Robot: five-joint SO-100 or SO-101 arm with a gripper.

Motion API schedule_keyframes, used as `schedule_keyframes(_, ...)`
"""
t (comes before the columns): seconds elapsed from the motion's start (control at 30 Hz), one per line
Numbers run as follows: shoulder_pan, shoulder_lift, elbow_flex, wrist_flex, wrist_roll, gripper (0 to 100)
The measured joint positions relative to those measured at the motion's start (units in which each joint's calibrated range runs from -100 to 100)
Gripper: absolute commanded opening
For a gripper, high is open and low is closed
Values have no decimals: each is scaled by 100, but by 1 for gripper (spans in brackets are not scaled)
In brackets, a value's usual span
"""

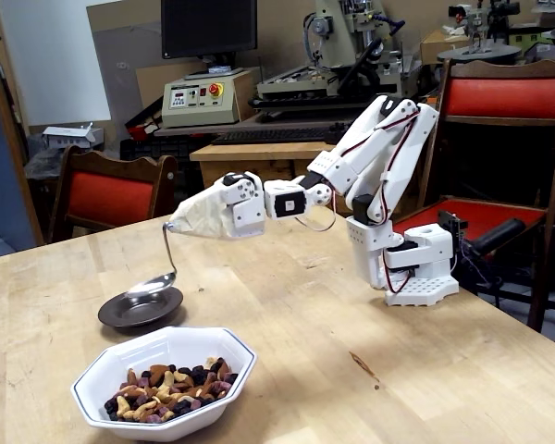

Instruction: Use spoon to take food

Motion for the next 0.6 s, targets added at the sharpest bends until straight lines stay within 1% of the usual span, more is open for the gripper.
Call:
schedule_keyframes(0.27,0,0,-94,0,567,4)
schedule_keyframes(0.5,-7,0,-94,0,630,4)
schedule_keyframes(0.6,-183,0,-94,0,635,4)
